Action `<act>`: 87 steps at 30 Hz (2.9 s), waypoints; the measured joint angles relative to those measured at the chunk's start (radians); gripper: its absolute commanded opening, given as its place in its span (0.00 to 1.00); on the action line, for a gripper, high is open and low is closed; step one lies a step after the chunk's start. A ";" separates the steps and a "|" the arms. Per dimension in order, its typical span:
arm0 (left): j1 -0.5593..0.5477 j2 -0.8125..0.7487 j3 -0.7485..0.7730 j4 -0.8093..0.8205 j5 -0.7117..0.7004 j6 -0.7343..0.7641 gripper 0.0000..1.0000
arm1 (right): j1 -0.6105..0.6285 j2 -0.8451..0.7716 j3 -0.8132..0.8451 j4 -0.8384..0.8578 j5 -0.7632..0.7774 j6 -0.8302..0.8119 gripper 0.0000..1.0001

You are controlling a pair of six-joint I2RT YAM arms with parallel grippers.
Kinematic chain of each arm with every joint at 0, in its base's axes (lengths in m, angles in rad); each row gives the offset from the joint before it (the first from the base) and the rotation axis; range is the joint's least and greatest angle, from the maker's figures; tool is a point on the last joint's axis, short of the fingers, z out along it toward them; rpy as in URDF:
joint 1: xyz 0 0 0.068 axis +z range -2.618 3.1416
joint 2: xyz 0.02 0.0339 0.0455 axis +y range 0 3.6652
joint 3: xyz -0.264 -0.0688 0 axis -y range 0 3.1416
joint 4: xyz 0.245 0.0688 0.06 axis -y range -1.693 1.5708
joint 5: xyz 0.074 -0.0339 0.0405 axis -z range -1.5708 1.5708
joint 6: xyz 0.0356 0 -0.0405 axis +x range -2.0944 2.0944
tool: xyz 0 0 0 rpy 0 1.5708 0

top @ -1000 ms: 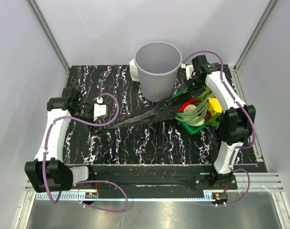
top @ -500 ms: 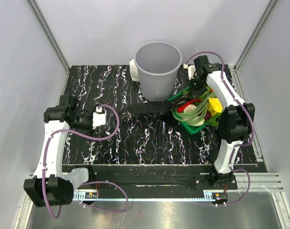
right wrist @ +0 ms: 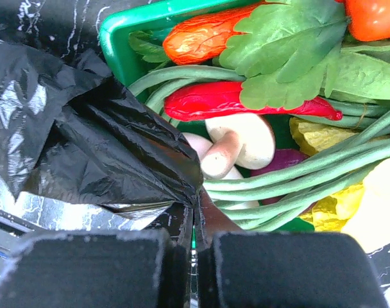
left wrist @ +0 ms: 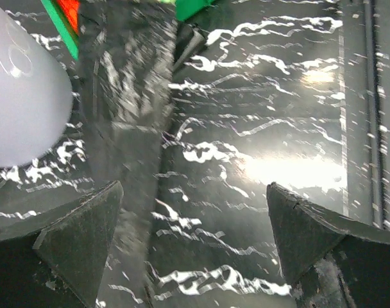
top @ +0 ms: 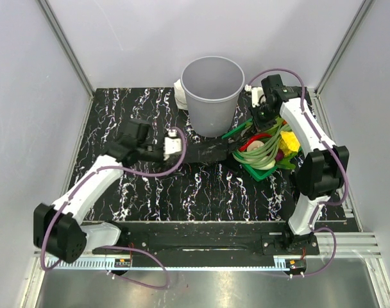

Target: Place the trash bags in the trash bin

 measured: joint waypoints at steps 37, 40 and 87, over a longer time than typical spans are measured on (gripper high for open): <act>-0.678 0.386 -0.090 0.733 -0.914 -0.168 0.99 | 0.010 0.029 -0.004 0.008 -0.025 -0.031 0.00; -0.700 0.392 -0.102 0.768 -0.963 -0.177 0.99 | 0.011 0.029 0.000 0.008 -0.024 -0.031 0.00; -0.636 0.452 -0.021 0.747 -0.937 -0.252 0.08 | 0.011 0.031 -0.017 0.008 -0.019 -0.039 0.00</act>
